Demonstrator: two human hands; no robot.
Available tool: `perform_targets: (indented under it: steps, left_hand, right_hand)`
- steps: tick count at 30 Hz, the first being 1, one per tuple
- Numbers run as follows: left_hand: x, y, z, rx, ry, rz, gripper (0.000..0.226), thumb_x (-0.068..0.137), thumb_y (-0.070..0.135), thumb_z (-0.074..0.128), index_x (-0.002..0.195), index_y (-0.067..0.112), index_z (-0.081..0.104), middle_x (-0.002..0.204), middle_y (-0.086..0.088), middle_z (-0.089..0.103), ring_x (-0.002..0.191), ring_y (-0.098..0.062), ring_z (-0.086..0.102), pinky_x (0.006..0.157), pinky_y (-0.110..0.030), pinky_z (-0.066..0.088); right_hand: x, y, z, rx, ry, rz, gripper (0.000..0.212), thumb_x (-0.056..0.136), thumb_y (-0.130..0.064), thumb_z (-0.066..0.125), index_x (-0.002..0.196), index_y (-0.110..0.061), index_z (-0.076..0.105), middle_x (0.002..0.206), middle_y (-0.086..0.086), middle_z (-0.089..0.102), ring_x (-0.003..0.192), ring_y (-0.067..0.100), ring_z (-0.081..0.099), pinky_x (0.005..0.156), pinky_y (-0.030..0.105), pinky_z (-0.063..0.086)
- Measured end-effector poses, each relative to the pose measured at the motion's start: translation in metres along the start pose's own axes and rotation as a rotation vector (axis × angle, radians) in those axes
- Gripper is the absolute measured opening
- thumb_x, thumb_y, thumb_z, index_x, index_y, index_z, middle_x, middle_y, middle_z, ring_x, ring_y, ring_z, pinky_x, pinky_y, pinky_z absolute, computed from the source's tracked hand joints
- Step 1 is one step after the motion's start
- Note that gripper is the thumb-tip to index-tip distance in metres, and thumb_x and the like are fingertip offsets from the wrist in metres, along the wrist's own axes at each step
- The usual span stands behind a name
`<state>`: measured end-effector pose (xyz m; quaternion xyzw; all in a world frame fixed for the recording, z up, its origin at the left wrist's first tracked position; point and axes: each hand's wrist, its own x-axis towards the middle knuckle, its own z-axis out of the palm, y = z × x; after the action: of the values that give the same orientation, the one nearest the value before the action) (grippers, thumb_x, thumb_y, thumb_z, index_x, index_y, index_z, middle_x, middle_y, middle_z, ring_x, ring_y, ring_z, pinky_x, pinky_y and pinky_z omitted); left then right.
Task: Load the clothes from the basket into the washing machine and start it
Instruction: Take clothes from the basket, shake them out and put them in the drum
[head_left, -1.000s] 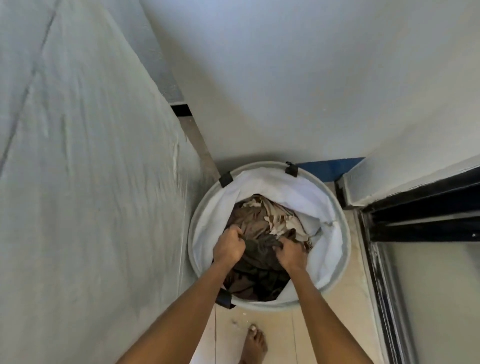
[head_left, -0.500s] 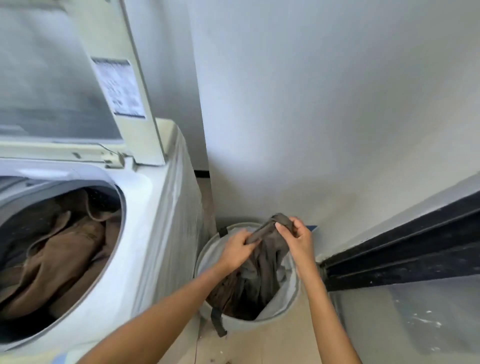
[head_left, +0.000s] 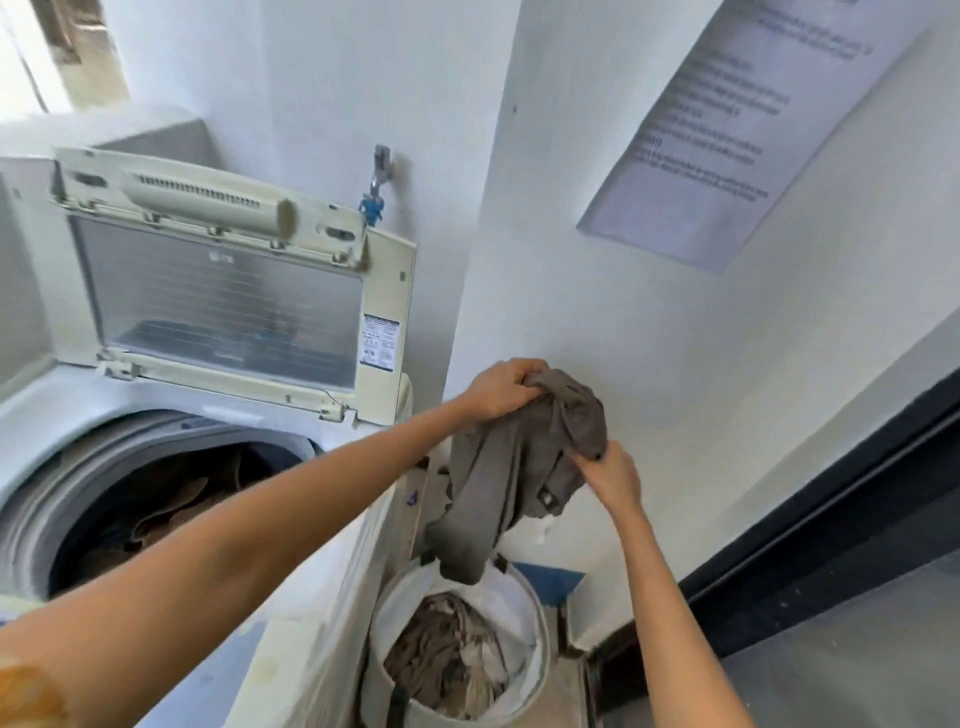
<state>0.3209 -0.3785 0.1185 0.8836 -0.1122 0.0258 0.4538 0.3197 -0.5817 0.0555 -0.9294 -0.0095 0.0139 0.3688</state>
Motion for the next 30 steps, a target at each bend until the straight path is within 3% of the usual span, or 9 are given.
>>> perform_targets:
  steps: [3,6,12,16,19,21,26,28,30]
  left_hand:
    - [-0.002,-0.015,-0.037,0.321,0.052,-0.029,0.024,0.085,0.031,0.062,0.107,0.023,0.061,0.106,-0.004,0.066,0.101,-0.025,0.059,0.081,-0.033,0.044]
    - [-0.010,-0.025,-0.052,0.458,0.018,-0.076,0.023,0.084,0.032,0.064,0.102,0.018,0.063,0.103,-0.007,0.066,0.100,-0.024,0.059,0.076,-0.032,0.041]
    - [-0.011,-0.024,-0.051,0.314,0.411,-0.232,0.027,0.079,0.010,0.051,0.104,0.012,0.060,0.112,-0.013,0.055,0.107,-0.031,0.052,0.081,-0.034,0.042]
    - [-0.013,0.000,-0.033,-0.020,-0.005,-0.140,0.061,0.074,0.013,0.069,0.127,0.009,0.040,0.120,-0.010,0.052,0.107,-0.021,0.052,0.086,-0.028,0.041]
    - [-0.015,0.032,-0.017,-0.202,-0.218,-0.033,0.063,0.079,0.017,0.075,0.132,0.012,0.040,0.121,-0.002,0.054,0.108,-0.014,0.054,0.093,-0.026,0.044]
    - [-0.006,0.044,-0.011,-0.216,-0.045,-0.016,0.041,0.082,0.029,0.070,0.118,0.013,0.057,0.113,-0.007,0.064,0.107,-0.021,0.060,0.094,-0.035,0.048]
    - [0.009,0.067,-0.015,-0.569,0.365,-0.081,0.022,0.084,0.036,0.065,0.088,0.014,0.068,0.090,-0.010,0.069,0.088,-0.024,0.064,0.090,-0.047,0.050]
    - [0.012,0.079,-0.022,-0.607,0.378,-0.065,0.015,0.086,0.030,0.066,0.082,0.016,0.067,0.087,-0.009,0.068,0.085,-0.022,0.063,0.090,-0.044,0.051]
    - [0.014,0.087,-0.034,-0.583,0.389,-0.040,0.011,0.086,0.027,0.067,0.079,0.018,0.066,0.086,-0.008,0.067,0.084,-0.020,0.062,0.088,-0.041,0.051]
  right_hand:
    - [0.005,-0.015,-0.033,0.025,0.230,0.011,0.022,0.084,-0.026,0.058,0.102,-0.015,0.067,0.108,0.014,0.068,0.098,0.034,0.062,0.069,0.029,0.039]
    - [0.002,-0.028,-0.046,-0.139,0.310,-0.100,0.016,0.084,-0.023,0.058,0.093,-0.014,0.067,0.106,0.010,0.064,0.102,0.032,0.055,0.069,0.030,0.039]
    - [0.001,-0.058,-0.057,-0.101,0.104,-0.182,0.024,0.086,-0.040,0.060,0.084,-0.016,0.066,0.089,0.010,0.069,0.092,0.031,0.062,0.070,0.035,0.043]
    - [-0.001,-0.100,-0.065,0.035,0.050,-0.332,0.027,0.089,-0.026,0.059,0.067,-0.018,0.045,0.066,-0.001,0.052,0.073,0.020,0.052,0.059,0.031,0.034]
    - [-0.003,-0.127,-0.068,0.249,-0.021,-0.424,0.014,0.089,-0.014,0.057,0.077,-0.016,0.053,0.074,0.001,0.056,0.078,0.019,0.053,0.071,0.035,0.042]
    - [-0.005,-0.132,-0.071,0.381,-0.005,-0.448,0.005,0.089,-0.010,0.059,0.093,-0.012,0.058,0.090,0.004,0.062,0.089,0.018,0.057,0.083,0.036,0.046]
    - [-0.016,-0.094,-0.068,0.375,-0.152,-0.314,0.075,0.075,-0.028,0.079,0.134,-0.019,0.032,0.133,0.000,0.046,0.122,0.013,0.047,0.100,0.029,0.042]
    - [-0.022,-0.073,-0.054,0.245,-0.315,-0.213,0.074,0.074,-0.033,0.079,0.133,-0.022,0.036,0.129,-0.003,0.053,0.117,0.016,0.055,0.087,0.028,0.050]
    - [-0.024,-0.061,-0.044,0.167,-0.258,-0.136,0.051,0.077,-0.041,0.073,0.121,-0.023,0.054,0.114,0.000,0.065,0.102,0.021,0.063,0.076,0.034,0.055]
